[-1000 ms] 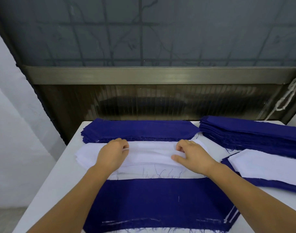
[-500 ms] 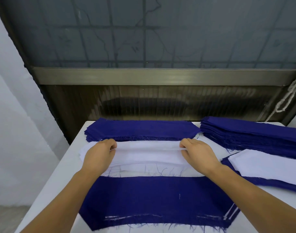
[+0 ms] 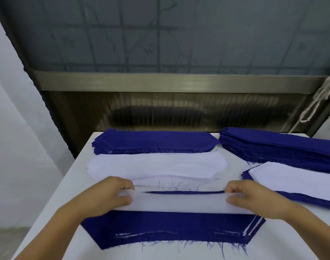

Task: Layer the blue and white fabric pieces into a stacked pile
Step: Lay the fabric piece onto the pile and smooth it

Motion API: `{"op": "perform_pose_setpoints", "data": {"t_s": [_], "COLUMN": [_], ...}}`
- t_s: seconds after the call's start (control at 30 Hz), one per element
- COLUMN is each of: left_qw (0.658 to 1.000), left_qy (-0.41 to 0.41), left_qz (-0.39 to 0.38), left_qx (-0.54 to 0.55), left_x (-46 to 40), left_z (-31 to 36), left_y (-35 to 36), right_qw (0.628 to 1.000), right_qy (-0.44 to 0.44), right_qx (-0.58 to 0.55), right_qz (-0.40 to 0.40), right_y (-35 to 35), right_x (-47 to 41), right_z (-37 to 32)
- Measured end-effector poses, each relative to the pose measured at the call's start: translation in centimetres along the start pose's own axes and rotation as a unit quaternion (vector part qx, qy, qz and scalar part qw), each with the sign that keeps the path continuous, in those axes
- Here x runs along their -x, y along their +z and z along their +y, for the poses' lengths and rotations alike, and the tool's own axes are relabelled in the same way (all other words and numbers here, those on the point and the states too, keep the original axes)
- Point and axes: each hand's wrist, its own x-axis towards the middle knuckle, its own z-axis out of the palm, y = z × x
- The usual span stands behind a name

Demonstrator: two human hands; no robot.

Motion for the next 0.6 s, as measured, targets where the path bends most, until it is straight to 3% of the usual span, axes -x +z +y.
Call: {"op": "perform_pose_setpoints", "data": {"t_s": [0.07, 0.17, 0.23, 0.3, 0.37, 0.47, 0.6], "left_qw": [0.994, 0.96, 0.938, 0.932, 0.939, 0.959, 0.968], "left_qy": [0.0, 0.044, 0.091, 0.141, 0.168, 0.146, 0.127], "left_qz": [0.113, 0.268, 0.316, 0.302, 0.253, 0.194, 0.178], "left_qx": [-0.012, -0.064, -0.11, -0.144, -0.162, -0.147, -0.12], "left_x": [-0.4, -0.2, 0.7, 1.7, 2.4, 2.9, 3.1], "left_z": [0.6, 1.1, 0.8, 0.3, -0.3, -1.3, -2.0], "left_y": [-0.3, -0.4, -0.2, 0.9, 3.0, 5.7, 6.1], "right_qw": [0.993, 0.954, 0.916, 0.898, 0.903, 0.916, 0.929], "right_qy": [-0.008, -0.091, -0.163, -0.211, -0.218, -0.204, -0.197], "right_qx": [-0.01, 0.041, 0.125, 0.181, 0.219, 0.252, 0.225], "right_qz": [0.116, 0.281, 0.343, 0.34, 0.299, 0.238, 0.22], "right_y": [-0.1, 0.3, 1.1, 2.7, 4.6, 6.8, 7.0], "right_x": [-0.4, -0.2, 0.4, 1.1, 1.6, 1.8, 2.0], "right_z": [-0.4, -0.7, -0.2, 1.0, 2.4, 4.1, 4.4]}}
